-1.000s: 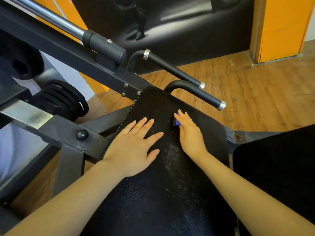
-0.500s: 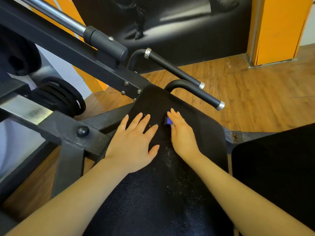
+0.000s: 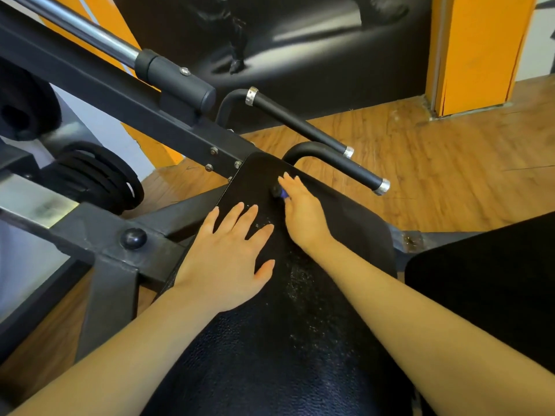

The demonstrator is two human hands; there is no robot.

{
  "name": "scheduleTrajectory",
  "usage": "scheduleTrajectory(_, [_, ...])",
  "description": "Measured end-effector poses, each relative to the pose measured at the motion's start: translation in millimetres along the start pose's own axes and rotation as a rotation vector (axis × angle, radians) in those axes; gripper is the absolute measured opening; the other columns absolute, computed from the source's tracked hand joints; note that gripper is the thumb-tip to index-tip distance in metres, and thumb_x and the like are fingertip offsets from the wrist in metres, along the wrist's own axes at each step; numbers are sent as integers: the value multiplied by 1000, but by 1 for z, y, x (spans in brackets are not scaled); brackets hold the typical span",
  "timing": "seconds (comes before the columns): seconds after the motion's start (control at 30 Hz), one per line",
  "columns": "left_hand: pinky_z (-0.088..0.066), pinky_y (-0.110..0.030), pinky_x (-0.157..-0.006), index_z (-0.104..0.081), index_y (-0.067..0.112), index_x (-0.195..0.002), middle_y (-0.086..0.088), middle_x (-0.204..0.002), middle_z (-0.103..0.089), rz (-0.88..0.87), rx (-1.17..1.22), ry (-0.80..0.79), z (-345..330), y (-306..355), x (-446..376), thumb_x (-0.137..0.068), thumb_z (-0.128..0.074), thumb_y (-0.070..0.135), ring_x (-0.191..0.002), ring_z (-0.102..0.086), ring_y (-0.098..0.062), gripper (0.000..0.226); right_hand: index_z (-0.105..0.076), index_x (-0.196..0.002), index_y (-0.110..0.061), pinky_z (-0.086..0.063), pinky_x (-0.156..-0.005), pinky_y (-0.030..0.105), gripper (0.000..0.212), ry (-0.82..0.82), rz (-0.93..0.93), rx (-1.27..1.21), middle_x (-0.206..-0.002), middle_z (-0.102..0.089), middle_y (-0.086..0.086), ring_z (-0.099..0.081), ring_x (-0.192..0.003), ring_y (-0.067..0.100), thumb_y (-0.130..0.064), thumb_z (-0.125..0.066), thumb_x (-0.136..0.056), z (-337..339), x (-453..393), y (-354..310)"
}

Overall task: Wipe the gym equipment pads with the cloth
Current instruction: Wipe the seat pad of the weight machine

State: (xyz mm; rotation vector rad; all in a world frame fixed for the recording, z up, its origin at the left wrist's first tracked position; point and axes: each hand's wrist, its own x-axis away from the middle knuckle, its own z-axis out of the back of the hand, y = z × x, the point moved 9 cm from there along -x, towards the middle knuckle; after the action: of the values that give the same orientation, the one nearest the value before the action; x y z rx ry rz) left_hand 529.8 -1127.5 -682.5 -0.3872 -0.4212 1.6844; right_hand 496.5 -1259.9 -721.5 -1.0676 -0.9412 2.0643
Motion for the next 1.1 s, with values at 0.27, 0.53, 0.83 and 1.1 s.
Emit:
scheduleTrajectory(0.27, [-3,-50,-120,-11,37,-153,-4,-163,0,-4,-2,-9,-3,0,0,-96,-25,61,-150,6,-23,64,-52,-127,-5,-41,-89,38,33,150,-535,135,-122,-57,18,-54,-113,35,0,-38,-98,74,45,161])
scheduleTrajectory(0.53, [-10,-50,-118,-26,37,-150,-7,-161,-16,-1,-1,-3,-1,1,-1,-88,-20,61,-149,-9,-26,68,-45,-140,-11,-25,-111,28,43,38,-74,-61,-148,-42,6,-33,-140,22,-2,-39,-99,19,-12,43])
scheduleTrajectory(0.83, [-2,-49,-120,-12,38,-153,-5,-163,-2,-13,-6,-16,-2,1,0,-96,-25,60,-150,4,-25,63,-55,-127,-9,-36,-89,24,32,225,-436,-51,-126,-57,10,-51,-118,26,-5,-39,-99,49,15,126])
scheduleTrajectory(1.1, [-3,-51,-120,-11,39,-153,-5,-163,0,-12,-11,-33,-3,2,-1,-96,-24,61,-150,5,-25,62,-54,-122,0,-40,-97,45,29,267,-1007,172,-123,-55,24,-50,-117,40,-4,-40,-97,86,70,206])
